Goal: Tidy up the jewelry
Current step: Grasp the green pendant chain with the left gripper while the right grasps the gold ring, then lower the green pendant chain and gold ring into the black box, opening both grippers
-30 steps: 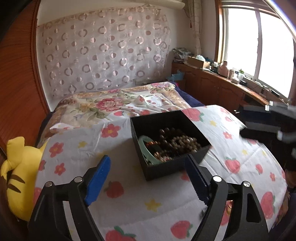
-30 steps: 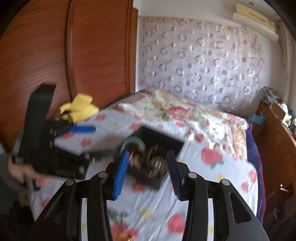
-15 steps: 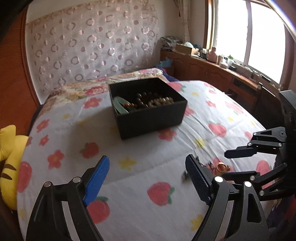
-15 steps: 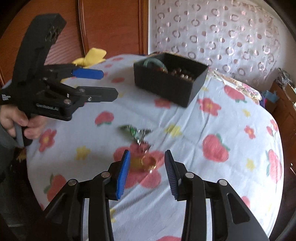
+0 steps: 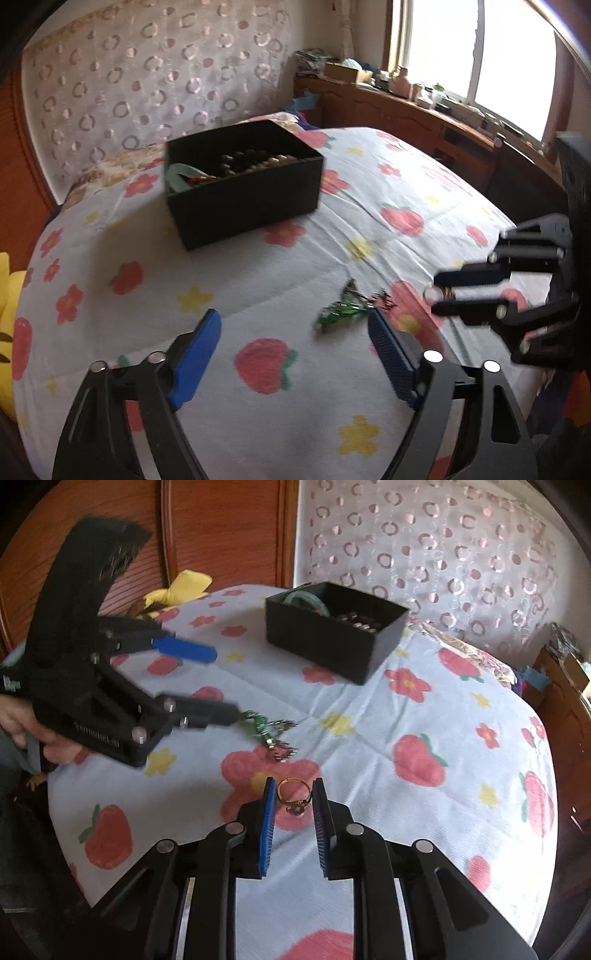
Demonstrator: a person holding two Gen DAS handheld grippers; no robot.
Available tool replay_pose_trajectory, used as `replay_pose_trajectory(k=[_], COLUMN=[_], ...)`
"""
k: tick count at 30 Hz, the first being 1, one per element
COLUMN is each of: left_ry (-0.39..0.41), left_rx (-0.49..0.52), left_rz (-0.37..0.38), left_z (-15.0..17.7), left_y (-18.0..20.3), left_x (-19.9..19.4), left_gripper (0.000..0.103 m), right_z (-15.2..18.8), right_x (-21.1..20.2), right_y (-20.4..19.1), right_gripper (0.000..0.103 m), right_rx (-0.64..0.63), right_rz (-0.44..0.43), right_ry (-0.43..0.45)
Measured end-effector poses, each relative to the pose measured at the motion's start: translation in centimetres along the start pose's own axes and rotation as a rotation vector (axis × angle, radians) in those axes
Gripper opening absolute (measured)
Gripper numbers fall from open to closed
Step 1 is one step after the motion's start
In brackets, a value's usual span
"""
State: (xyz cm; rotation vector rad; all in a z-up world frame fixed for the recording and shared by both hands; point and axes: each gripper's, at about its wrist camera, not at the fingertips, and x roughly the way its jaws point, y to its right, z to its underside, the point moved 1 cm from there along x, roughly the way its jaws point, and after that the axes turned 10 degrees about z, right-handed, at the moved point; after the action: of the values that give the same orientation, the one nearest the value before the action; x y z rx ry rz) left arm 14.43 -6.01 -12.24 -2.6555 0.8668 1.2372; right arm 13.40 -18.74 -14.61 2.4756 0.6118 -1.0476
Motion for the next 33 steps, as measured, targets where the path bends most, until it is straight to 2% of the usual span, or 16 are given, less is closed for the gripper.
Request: replay_pose_trajectory(k=[4, 6, 10, 16, 19, 20, 21, 25, 33], left_ry=[-0.022, -0.035, -0.052, -0.052, -0.049, -0.049, -0.048, -0.035, 0.051], left_rx=[0.033, 0.051, 0.078, 0.072, 0.067, 0.066, 0.065, 0.053, 0.030], left_rz=[0.013, 0.021, 0.012, 0.009, 0.033, 0.039, 0.048, 0.079, 0.053], left_z=[-0.1, -0.2, -0.4, -1.2, -1.3, -1.3, -1.2, -1.2, -2.5], left_y=[1.4, 1.9, 2.4, 2.3, 2.2, 2.1, 2.1, 2.0, 1.4], left_x=[0.9, 1.3, 2.0, 2.6, 2.6, 2.6, 2.6, 2.1, -0.7], left_gripper=[0.057, 0.042, 0.033, 0.032, 0.018, 0.010, 0.007, 0.006, 0.005], right_z=[0.3, 0.4, 0.4, 0.4, 0.5, 0.5, 0.5, 0.5, -0.9], right_x=[-0.7, -0.9, -1.2, -1.4, -1.4, -1.4, -1.3, -1.3, -1.7], right_y=[1.5, 2.0, 2.5, 2.4, 2.2, 2.3, 2.3, 2.3, 2.5], right_gripper=[0.022, 0.022, 0.022, 0.022, 0.022, 0.022, 0.022, 0.022, 0.022], right_rx=[0.035, 0.049, 0.062, 0.061, 0.059, 0.060, 0.061, 0.067, 0.067], right_rz=[0.014, 0.016, 0.014, 0.003, -0.003, -0.005, -0.004, -0.003, 0.007], right_ry=[0.012, 0.017, 0.027, 0.039, 0.042, 0.042, 0.042, 0.044, 0.074])
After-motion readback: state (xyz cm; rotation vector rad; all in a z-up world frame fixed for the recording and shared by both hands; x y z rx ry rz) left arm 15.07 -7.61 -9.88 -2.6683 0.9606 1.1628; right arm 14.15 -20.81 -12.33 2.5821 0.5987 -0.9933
